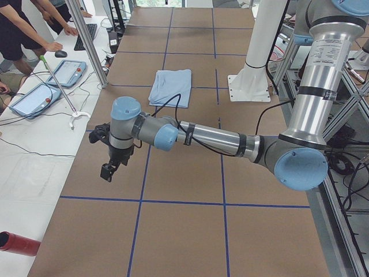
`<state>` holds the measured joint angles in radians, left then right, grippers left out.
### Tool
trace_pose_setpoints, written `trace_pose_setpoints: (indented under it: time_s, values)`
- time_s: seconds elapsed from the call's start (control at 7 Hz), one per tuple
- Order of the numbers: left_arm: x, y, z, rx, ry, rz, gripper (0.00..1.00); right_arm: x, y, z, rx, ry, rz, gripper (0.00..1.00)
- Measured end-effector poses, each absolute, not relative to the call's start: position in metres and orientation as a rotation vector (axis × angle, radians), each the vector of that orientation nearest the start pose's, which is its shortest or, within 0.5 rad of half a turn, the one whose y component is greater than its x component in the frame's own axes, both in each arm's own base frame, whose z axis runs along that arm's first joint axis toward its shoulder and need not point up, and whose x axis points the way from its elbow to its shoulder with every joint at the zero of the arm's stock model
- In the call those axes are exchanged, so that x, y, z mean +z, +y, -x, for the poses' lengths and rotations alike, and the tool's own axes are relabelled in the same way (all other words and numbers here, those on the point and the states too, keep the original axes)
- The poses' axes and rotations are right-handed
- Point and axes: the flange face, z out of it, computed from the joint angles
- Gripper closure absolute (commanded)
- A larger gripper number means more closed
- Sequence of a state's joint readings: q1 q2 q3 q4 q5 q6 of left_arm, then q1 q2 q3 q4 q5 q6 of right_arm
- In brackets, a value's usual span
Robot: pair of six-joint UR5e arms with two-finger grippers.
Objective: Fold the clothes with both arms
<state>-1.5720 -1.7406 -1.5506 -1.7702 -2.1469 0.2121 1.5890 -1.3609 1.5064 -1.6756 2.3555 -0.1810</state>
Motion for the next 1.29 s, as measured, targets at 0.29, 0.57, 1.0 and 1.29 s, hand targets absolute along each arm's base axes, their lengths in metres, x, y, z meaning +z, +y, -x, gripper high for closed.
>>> trace_pose_setpoints:
  time_s: [0.29, 0.57, 1.0, 1.29]
  values:
    - [0.6, -0.56, 0.094, 0.29, 0.586, -0.384, 0.0, 0.62, -0.521, -0.114, -0.16, -0.776, -0.112, 0.0]
    - [0.642, -0.532, 0.093, 0.257, 0.593, -0.359, 0.0, 0.633, -0.491, -0.116, -0.134, -0.772, -0.086, 0.0]
    - [0.649, -0.522, 0.068, 0.17, 0.621, -0.302, 0.0, 0.628, -0.496, -0.098, 0.028, -0.774, 0.0, 0.0]
    - [0.644, -0.523, 0.048, 0.185, 0.646, -0.275, 0.0, 0.622, -0.502, -0.075, 0.017, -0.774, 0.021, 0.0]
